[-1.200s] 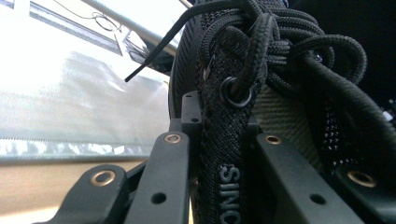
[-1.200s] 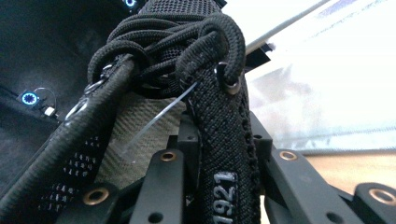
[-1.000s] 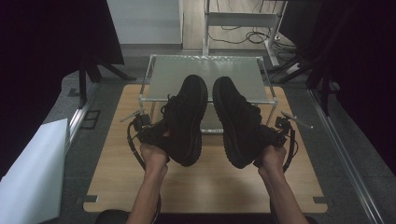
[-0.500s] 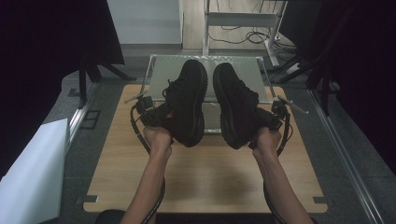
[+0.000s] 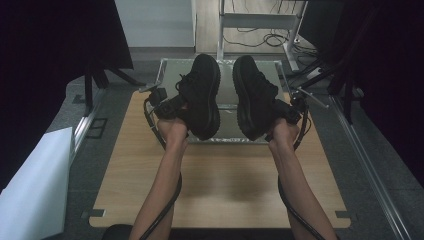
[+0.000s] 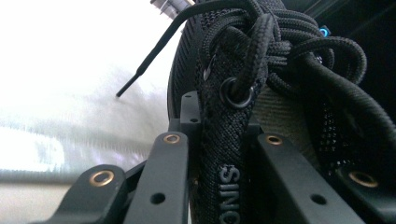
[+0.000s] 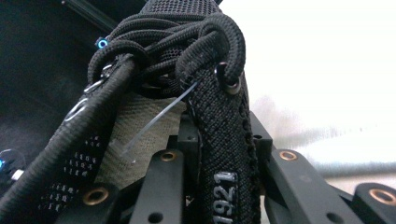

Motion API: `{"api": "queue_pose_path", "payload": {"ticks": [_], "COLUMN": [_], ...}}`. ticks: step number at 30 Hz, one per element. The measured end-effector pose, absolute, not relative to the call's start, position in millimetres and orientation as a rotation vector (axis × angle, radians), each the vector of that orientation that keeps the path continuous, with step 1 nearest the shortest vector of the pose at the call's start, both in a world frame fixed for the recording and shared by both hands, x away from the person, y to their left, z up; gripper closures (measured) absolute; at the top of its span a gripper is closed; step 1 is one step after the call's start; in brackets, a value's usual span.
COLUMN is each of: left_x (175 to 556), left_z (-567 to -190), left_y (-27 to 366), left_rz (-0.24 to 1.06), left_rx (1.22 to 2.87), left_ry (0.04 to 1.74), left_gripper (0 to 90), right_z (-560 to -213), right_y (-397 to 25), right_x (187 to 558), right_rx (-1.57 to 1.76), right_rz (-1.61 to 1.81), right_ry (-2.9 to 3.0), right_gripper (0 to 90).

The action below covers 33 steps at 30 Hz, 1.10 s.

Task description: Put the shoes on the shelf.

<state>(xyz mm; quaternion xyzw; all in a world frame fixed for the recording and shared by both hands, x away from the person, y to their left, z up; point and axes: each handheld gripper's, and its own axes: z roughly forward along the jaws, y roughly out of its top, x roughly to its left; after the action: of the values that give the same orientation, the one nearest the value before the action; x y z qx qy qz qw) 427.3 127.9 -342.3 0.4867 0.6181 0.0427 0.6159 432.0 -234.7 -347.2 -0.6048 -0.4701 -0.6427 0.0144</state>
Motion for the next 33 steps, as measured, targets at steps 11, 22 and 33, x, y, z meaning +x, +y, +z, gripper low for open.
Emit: {"api": "queue_pose_path", "payload": {"ticks": [11,22,33], "left_x": [451.4,465.3,471.0], "left_z": [-323.2,-309.4,-306.1], "left_y": [127.4,123.2,105.4], "left_rz": [0.183,0.262,0.295], "left_rx": [1.19,1.271,1.362], "left_ry": [1.472,1.539,1.494], "left_gripper": [79.2,75.4,63.1], "right_z": [-340.3,-322.6,-317.0], "right_y": [-222.6,-209.4,-189.8], "right_x": [460.7,473.2,478.4], "right_rx": [-2.015,-2.124,-2.1], "right_rz": [-1.95,-1.9,-1.895], "right_ry": [-1.555,-1.746,-1.852], "right_gripper": [74.6,70.5,54.1]}}
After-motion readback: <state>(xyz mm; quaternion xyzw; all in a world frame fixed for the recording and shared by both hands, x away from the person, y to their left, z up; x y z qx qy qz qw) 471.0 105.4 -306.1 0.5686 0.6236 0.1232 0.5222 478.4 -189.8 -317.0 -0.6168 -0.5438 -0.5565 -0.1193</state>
